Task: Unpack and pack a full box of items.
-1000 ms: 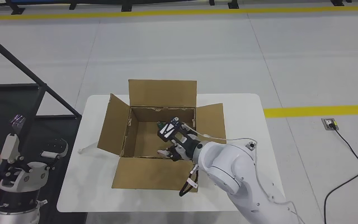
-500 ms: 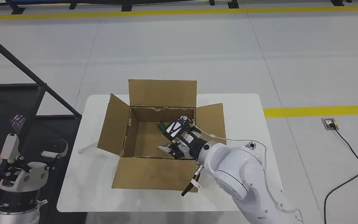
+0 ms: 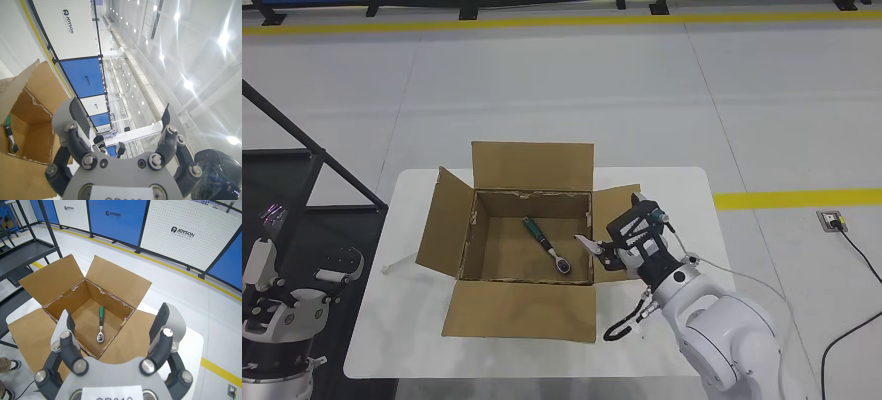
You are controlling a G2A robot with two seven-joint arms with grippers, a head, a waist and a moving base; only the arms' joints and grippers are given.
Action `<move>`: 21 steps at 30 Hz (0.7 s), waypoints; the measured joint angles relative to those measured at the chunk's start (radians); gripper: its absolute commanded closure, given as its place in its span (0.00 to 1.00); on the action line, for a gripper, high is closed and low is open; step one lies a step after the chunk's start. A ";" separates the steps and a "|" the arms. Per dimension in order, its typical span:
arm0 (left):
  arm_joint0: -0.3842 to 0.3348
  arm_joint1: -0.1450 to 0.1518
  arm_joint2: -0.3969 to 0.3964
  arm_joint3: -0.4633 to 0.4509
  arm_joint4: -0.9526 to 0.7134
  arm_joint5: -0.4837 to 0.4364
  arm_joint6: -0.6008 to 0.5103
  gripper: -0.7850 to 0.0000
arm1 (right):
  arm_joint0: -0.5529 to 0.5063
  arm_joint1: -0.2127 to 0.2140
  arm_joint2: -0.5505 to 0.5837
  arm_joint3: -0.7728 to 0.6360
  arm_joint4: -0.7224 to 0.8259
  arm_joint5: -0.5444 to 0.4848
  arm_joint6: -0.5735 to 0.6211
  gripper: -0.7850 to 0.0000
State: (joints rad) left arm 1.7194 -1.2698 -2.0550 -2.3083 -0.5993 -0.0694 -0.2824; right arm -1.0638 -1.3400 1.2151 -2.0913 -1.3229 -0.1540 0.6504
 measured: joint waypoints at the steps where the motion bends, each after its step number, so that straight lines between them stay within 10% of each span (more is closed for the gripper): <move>1: 0.000 0.000 0.000 0.000 0.000 0.000 0.000 0.00 | 0.000 0.000 0.000 0.000 0.000 0.000 0.000 0.00; 21: 0.000 0.000 0.000 0.000 0.000 0.000 0.000 0.00 | -0.253 0.036 0.267 -0.038 -0.070 -0.038 -0.090 0.00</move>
State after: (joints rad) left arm 1.7194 -1.2698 -2.0550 -2.3083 -0.5993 -0.0694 -0.2824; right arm -1.3172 -1.3035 1.4824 -2.1290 -1.3931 -0.1917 0.5606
